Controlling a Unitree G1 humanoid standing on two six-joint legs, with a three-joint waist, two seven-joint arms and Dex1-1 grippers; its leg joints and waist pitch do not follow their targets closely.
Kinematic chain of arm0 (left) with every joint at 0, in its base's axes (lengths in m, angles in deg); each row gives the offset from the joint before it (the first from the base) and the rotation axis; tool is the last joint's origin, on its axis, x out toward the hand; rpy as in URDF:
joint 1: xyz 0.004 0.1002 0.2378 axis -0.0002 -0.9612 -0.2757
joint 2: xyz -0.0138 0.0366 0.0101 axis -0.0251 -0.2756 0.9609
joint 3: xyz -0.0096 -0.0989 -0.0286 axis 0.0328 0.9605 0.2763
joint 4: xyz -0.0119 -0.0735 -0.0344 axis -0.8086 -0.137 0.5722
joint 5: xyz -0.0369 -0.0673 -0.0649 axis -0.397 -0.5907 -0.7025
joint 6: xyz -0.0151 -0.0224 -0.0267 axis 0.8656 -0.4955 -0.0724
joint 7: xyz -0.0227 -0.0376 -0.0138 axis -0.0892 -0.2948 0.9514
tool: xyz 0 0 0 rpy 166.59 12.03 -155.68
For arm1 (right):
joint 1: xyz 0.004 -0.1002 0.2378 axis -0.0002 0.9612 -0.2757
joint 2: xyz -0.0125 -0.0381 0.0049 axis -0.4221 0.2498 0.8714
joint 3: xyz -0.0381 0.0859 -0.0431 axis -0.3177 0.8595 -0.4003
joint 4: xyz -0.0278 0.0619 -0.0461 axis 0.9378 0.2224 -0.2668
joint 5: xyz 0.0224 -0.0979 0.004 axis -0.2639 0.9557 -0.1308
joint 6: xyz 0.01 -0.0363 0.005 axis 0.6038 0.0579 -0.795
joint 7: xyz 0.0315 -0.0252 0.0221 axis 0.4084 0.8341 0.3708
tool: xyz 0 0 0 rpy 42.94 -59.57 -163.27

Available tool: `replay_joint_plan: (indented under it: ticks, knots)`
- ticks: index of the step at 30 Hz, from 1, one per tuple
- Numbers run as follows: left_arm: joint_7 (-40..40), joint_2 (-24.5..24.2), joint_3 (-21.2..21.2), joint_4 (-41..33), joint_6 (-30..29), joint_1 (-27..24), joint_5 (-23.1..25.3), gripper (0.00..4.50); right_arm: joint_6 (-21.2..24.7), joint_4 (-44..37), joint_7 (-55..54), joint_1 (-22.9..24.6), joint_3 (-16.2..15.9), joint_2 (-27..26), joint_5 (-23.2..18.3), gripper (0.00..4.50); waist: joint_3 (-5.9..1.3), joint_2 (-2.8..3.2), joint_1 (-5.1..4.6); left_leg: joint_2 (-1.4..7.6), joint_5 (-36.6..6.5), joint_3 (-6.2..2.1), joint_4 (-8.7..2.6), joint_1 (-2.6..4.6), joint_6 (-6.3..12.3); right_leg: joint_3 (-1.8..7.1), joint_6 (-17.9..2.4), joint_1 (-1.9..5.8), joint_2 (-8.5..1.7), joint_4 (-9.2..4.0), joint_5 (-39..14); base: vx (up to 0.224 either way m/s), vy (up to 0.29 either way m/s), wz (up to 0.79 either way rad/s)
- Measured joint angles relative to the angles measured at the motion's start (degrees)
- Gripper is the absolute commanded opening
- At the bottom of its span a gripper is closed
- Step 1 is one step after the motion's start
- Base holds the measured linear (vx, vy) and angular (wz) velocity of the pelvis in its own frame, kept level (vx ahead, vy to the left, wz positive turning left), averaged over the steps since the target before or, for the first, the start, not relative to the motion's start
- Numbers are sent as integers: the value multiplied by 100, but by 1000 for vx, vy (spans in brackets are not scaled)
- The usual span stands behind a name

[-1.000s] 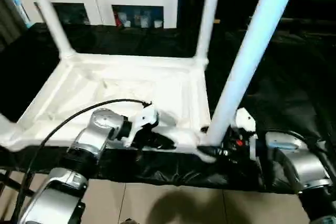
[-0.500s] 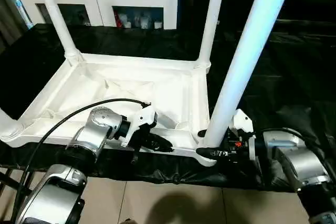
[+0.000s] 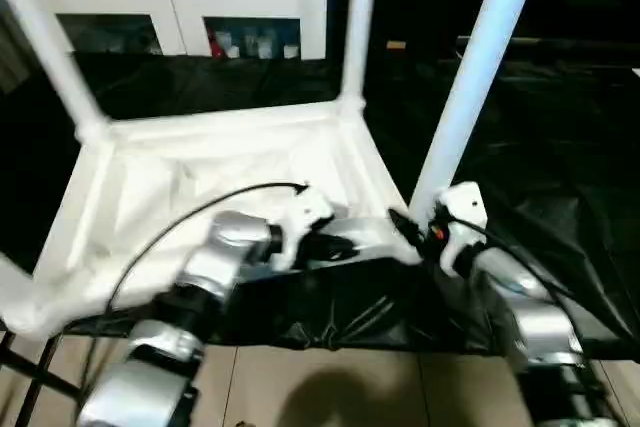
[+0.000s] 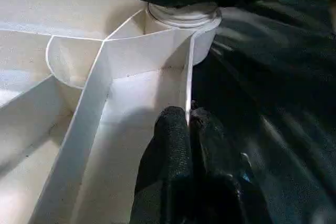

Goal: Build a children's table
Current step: Rotate leg to tighten

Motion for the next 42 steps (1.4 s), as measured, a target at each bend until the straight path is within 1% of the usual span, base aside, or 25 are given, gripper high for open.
replay_joint_plan:
  ticks: [2, 3, 4, 6, 8, 9, 11, 14, 18, 20, 22, 24, 27, 28, 30, 33, 34, 36, 37, 42]
  knots:
    - [-88, 24, -2, -70, -5, -53, 50, 0, -8, 23, -351, -9, 1, -180, 111, 199, 1, -2, -33, -2, -1, -3, -14, 29, -1, -1, 13, 22, 0, -8, -8, 0, 0, 0]
    - [-130, 24, -2, -127, -16, -89, 55, 0, -17, 36, -483, -19, 2, -241, 142, 232, 1, -2, -46, -5, -1, -5, -20, 32, -2, -1, 16, 24, 0, -12, -9, 0, 0, 0]
    - [-152, 31, -2, -150, -29, -99, 60, 0, -31, 47, -565, -27, 2, -274, 176, 253, 1, -1, -55, -11, -1, -9, -33, 31, -2, 0, 17, 25, 0, -28, -10, 0, 0, 0]
    - [-178, 40, -10, -184, -48, -107, 65, 0, -54, 110, -572, -67, 3, -292, 215, 271, 1, 0, -60, -19, -1, -10, -58, 29, -1, 0, 16, 29, 0, -62, -10, 0, 0, 0]
    - [-173, 28, -13, -199, -45, -107, 66, 0, -63, 149, -461, -101, 7, -257, 165, 301, 0, 1, -62, -24, 0, -9, -69, 23, 0, 2, 15, 31, 0, -88, -9, 0, 0, 0]
    - [-127, -2, -29, -212, -22, -107, 63, 0, -73, 150, -226, -103, 4, -157, 90, 311, 1, -1, -67, -31, 0, -8, -67, 23, 1, 13, 14, 31, 0, -87, -7, 0, 0, 0]
    - [-61, -40, -37, -213, 17, -105, 50, 0, -82, 153, 83, -103, -4, -42, 9, 311, 3, -4, -73, -35, 0, -8, -67, 24, 1, 23, 13, 30, 0, -86, 0, 0, 0, 0]
    - [226, -244, -31, -154, 194, -83, -44, 0, -163, 188, 1001, -102, -145, 393, -192, 311, 5, -5, -68, -33, 0, -10, -75, 24, 1, 22, 12, 25, 4, -81, 16, 0, 0, 0]
    - [881, -575, -42, -74, 452, -64, -178, 0, -344, 201, 2264, -59, -397, 923, -430, 311, 9, -5, -41, -26, 2, -10, -96, 18, 4, 13, -4, 17, 9, -80, 19, 0, 0, 0]
    - [1150, -681, -53, -52, 537, -56, -199, 0, -375, 175, 2793, -42, -435, 1161, -556, 311, 10, -5, -32, -27, 4, -7, -94, 8, 11, 12, -4, 12, 7, -82, 14, 0, 0, 0]
    - [1411, -761, -75, -6, 617, -47, -251, 0, -376, 140, 3311, -36, -542, 1391, -669, 311, 12, -9, -7, -27, 9, -5, -90, 3, 32, 12, -8, 11, 6, -84, 11, 0, 0, 0]
    - [1609, -819, -95, 37, 667, -38, -290, 0, -379, 134, 3673, -37, -592, 1508, -728, 311, 12, -9, 16, -26, 9, -4, -88, 3, 34, 12, -9, 11, 6, -82, 11, 0, 0, 0]
    - [1939, -949, -164, 117, 766, -18, -345, 0, -365, 142, 4278, -42, -731, 1734, -878, 311, 12, -10, 88, -20, 4, -3, -82, 6, 23, 8, -9, 12, 6, -77, 11, 0, 0, 0]
    - [2011, -967, -173, 130, 779, -17, -356, 0, -362, 145, 4401, -53, -771, 1772, -898, 311, 12, -9, 97, -20, 2, -2, -82, 6, 19, 8, -9, 12, 6, -76, 12, 0, 0, 0]
    - [2253, -1027, -206, 194, 863, -8, -396, 0, -363, 252, 4817, -142, -877, 1818, -936, 286, 12, -9, 112, -18, -1, -2, -79, 9, 11, 7, -14, 15, 6, -74, 14, 0, 0, 0]
    - [2389, -1053, -215, 291, 902, 34, -397, 0, -436, 563, 5071, -307, -951, 1792, -982, 279, 11, -7, 118, -18, -2, -1, -73, 11, 9, 7, -19, 19, 5, -74, 17, 0, 0, 0]
    - [2407, -1054, -214, 298, 908, 38, -397, 0, -503, 672, 5121, -354, -953, 1765, -987, 276, 11, -7, 118, -18, -3, -1, -72, 11, 9, 7, -19, 19, 5, -74, 18, 0, 0, 0]
    - [2451, -1056, -221, 376, 909, 92, -396, 0, -612, 862, 5210, -443, -968, 1738, -997, 247, 11, -7, 115, -18, -3, -1, -71, 10, 9, 7, -20, 19, 5, -73, 18, 0, 0, 0]
    - [2476, -1062, -231, 395, 909, 108, -396, 0, -674, 906, 5247, -462, -975, 1727, -1000, 240, 10, -6, 115, -17, -3, -1, -71, 10, 9, 7, -20, 19, 5, -73, 18, 0, 0, 0]
    - [2508, -1072, -253, 453, 972, 136, -400, 0, -1054, 1113, 5369, -512, -994, 1709, -997, 215, 7, -1, 117, -11, -2, -1, -70, 10, 10, -3, -20, 21, 5, -72, 18, 0, 0, 0]
